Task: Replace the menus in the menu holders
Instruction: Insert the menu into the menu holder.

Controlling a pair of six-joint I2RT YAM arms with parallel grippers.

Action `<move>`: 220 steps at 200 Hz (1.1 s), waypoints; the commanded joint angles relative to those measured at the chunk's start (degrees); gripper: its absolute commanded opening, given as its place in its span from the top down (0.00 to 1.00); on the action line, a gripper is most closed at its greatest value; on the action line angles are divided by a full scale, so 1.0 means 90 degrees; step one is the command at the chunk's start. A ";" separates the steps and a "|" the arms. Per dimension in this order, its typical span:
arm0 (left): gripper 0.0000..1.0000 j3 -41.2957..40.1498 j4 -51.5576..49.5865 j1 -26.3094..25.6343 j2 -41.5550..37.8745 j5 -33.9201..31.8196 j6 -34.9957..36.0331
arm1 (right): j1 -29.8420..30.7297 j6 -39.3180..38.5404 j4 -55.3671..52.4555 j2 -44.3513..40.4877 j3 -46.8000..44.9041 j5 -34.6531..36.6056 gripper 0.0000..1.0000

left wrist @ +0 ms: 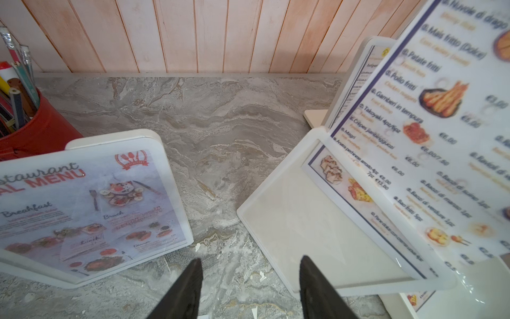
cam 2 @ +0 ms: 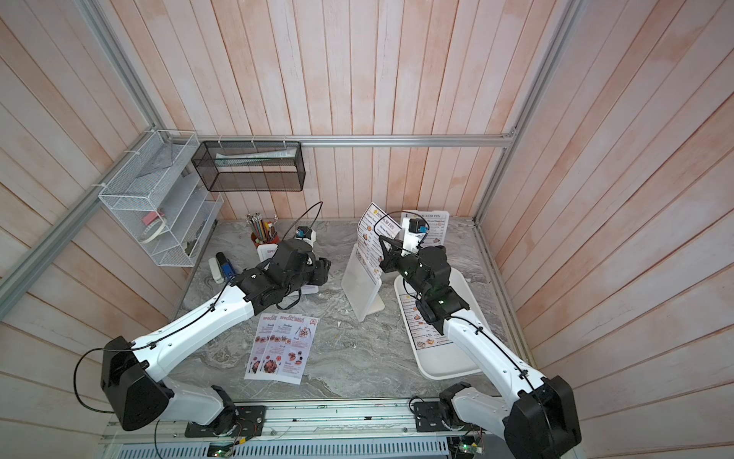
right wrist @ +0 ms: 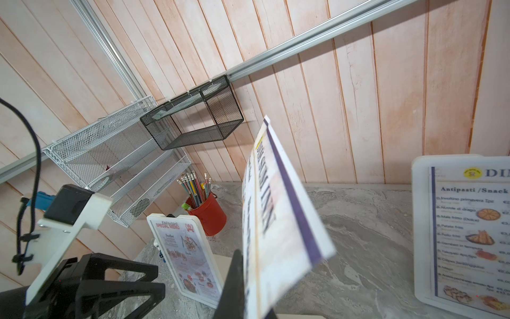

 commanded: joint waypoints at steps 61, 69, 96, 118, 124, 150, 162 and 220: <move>0.41 -0.0076 0.0126 0.0060 -0.0091 0.0054 0.0062 | 0.0127 0.0281 0.0435 -0.0197 -0.0472 0.0003 0.99; 0.42 -0.0076 0.0136 0.0060 -0.0089 0.0069 0.0067 | 0.0151 0.0277 0.0447 -0.0235 -0.0521 0.0057 0.99; 0.41 -0.0056 0.0126 0.0060 -0.0076 0.0095 0.0051 | 0.0163 0.0153 0.0329 -0.0346 -0.0548 0.0290 0.98; 0.42 -0.0056 0.0127 0.0065 -0.0086 0.0084 0.0061 | 0.0167 0.0106 0.0214 -0.0424 -0.0536 0.0282 0.96; 0.42 -0.0047 0.0127 0.0060 -0.0090 0.0081 0.0057 | 0.0166 0.0111 0.0190 -0.0444 -0.0555 0.0283 0.96; 0.41 0.0007 0.0112 0.0066 -0.0068 0.0081 0.0085 | 0.0165 0.0111 0.0121 -0.0485 -0.0651 0.0292 0.93; 0.42 0.0020 0.0117 0.0065 -0.0042 0.0091 0.0079 | 0.0168 0.0116 0.0093 -0.0490 -0.0671 0.0300 0.93; 0.42 0.0061 0.0119 0.0065 -0.0012 0.0113 0.0096 | 0.0207 0.0034 -0.0117 -0.0534 -0.0760 0.0279 0.92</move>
